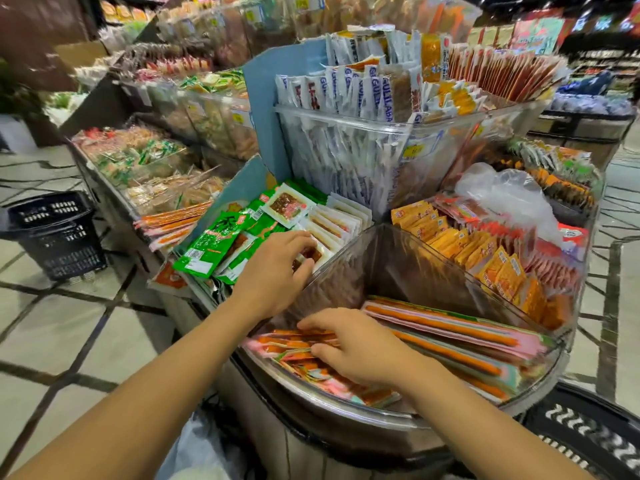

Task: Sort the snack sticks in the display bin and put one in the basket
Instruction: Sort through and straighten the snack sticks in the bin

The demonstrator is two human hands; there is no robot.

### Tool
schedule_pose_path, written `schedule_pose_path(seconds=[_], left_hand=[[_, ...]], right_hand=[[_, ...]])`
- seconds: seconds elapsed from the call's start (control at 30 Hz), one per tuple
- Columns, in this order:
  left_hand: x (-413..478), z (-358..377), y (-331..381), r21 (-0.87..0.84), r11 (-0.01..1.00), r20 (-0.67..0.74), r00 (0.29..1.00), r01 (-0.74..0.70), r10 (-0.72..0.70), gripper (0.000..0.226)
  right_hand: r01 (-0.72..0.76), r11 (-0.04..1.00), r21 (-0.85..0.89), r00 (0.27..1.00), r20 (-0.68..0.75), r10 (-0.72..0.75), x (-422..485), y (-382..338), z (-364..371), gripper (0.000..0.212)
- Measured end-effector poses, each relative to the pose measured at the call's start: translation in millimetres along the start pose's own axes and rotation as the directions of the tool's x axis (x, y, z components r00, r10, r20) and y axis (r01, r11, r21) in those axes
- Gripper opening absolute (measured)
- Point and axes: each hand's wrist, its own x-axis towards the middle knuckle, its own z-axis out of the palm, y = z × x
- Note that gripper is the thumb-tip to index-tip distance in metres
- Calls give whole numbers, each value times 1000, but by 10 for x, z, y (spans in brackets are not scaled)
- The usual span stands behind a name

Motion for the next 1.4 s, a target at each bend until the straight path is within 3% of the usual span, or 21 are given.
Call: schedule_pose_path(seconds=[0.1, 0.37, 0.6, 0.73, 1.0, 1.07, 1.13, 1.23, 1.3, 1.4], left_hand=[[-6, -4, 3, 4, 1000, -4, 1000, -1, 1, 30], [-15, -3, -15, 5, 1000, 9, 1000, 17, -17, 33], [-13, 8, -18, 13, 1000, 12, 1000, 15, -15, 32], [-5, 21, -31, 3, 1000, 17, 1000, 14, -14, 31], [-11, -9, 0, 7, 1000, 26, 999, 23, -23, 32], [-10, -17, 7, 9, 1000, 27, 999, 27, -27, 32], [-12, -28, 17, 12, 999, 31, 999, 29, -30, 32], [-16, -42, 41, 16, 999, 38, 999, 33, -33, 33], [-19, -43, 55, 22, 999, 35, 999, 31, -32, 33], [-18, -45, 64, 32, 999, 36, 999, 21, -22, 33]], right_hand=[[15, 1000, 7, 999, 37, -15, 3, 2, 28, 47], [7, 999, 35, 999, 31, -9, 30, 60, 62, 37], [41, 999, -8, 999, -6, -41, -6, 37, 41, 18], [34, 998, 50, 999, -10, -34, -37, 36, 57, 10], [100, 994, 48, 991, -96, -95, -117, 33, 39, 24], [107, 991, 77, 984, -151, -94, -147, 11, 17, 17], [137, 980, 141, 953, -289, -92, -173, -18, -29, 10], [174, 937, 304, 837, -547, 22, -259, -68, -202, 21], [165, 901, 401, 766, -627, 139, -355, -91, -382, 25], [177, 852, 493, 701, -670, 243, -485, -72, -659, 13]])
